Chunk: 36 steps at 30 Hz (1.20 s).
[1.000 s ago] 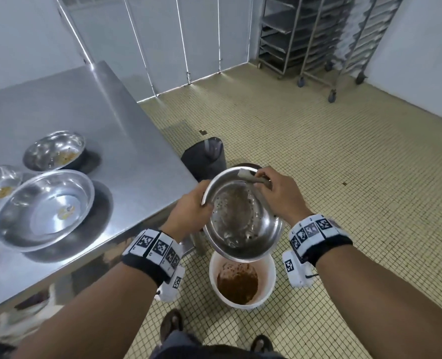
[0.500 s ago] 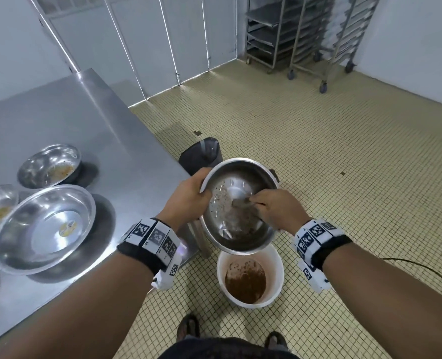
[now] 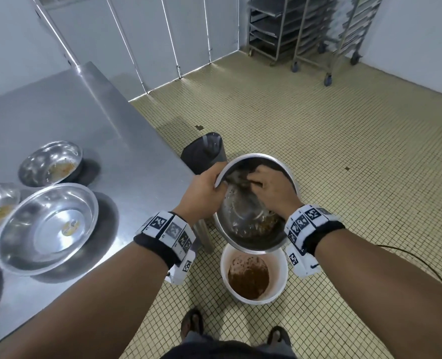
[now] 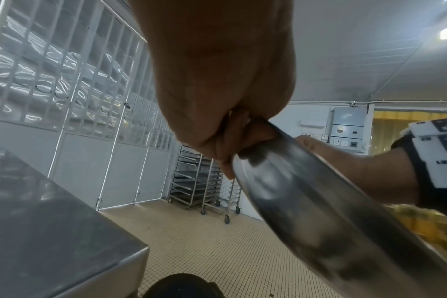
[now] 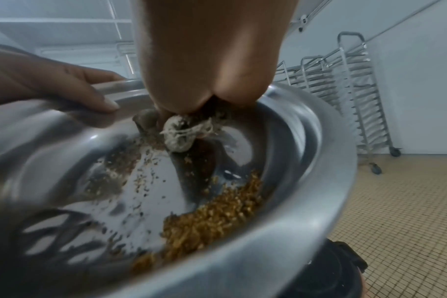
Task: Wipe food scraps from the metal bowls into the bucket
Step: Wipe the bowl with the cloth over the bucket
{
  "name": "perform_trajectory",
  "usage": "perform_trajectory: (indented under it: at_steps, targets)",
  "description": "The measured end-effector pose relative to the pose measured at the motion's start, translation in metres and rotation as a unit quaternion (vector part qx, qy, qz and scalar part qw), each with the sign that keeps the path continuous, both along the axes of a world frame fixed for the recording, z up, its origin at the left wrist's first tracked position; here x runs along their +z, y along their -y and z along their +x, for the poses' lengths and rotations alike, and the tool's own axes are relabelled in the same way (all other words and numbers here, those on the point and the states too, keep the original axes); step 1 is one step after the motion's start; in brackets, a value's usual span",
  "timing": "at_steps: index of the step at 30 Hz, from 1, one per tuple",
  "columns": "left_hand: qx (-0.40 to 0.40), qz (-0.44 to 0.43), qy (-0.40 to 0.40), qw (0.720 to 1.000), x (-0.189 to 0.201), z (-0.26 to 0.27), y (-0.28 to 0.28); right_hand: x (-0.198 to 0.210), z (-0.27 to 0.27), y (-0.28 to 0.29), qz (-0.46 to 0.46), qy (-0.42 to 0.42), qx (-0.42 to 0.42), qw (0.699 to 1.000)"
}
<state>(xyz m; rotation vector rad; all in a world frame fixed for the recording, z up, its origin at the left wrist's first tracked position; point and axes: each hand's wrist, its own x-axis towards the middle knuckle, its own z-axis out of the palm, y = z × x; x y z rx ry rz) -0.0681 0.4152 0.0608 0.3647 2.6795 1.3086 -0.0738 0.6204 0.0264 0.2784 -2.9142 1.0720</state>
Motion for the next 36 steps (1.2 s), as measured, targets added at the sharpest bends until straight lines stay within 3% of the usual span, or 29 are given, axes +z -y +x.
perform_trajectory:
  at_steps: [5, 11, 13, 15, 17, 22, 30, 33, 36]
  targets:
    - [0.013, 0.008, 0.008, 1.0, -0.009, 0.003, -0.001, -0.011, 0.011, 0.0, -0.01, 0.018, 0.088, 0.996]
    - [0.021, -0.006, 0.003, 1.0, -0.004, 0.004, 0.001, -0.004, 0.026, -0.001, 0.087, 0.102, 0.179, 0.975]
    - [0.02, -0.005, -0.012, 1.0, 0.0, 0.003, 0.002, 0.005, 0.022, -0.008, 0.048, 0.071, 0.131, 0.988]
    - [0.012, -0.004, -0.026, 1.0, 0.004, 0.003, 0.002, 0.012, 0.011, -0.016, -0.028, -0.007, 0.024, 0.999]
    - [0.004, 0.008, -0.036, 0.999, 0.006, 0.005, -0.001, 0.013, 0.0, -0.016, -0.029, -0.07, -0.015, 0.997]
    - [0.001, 0.034, -0.051, 0.998, 0.007, 0.009, -0.005, 0.007, 0.008, 0.0, 0.032, -0.073, 0.112, 0.991]
    - [0.012, 0.001, -0.068, 0.998, 0.011, 0.011, 0.003, 0.001, 0.04, 0.003, 0.137, 0.095, 0.236, 0.957]
    - [0.002, -0.029, -0.094, 0.995, 0.017, 0.008, 0.005, 0.016, 0.042, -0.002, 0.103, 0.127, 0.205, 0.965]
    - [-0.01, -0.041, -0.114, 0.993, 0.023, 0.006, 0.007, 0.026, 0.021, -0.019, 0.058, 0.024, 0.086, 0.994]
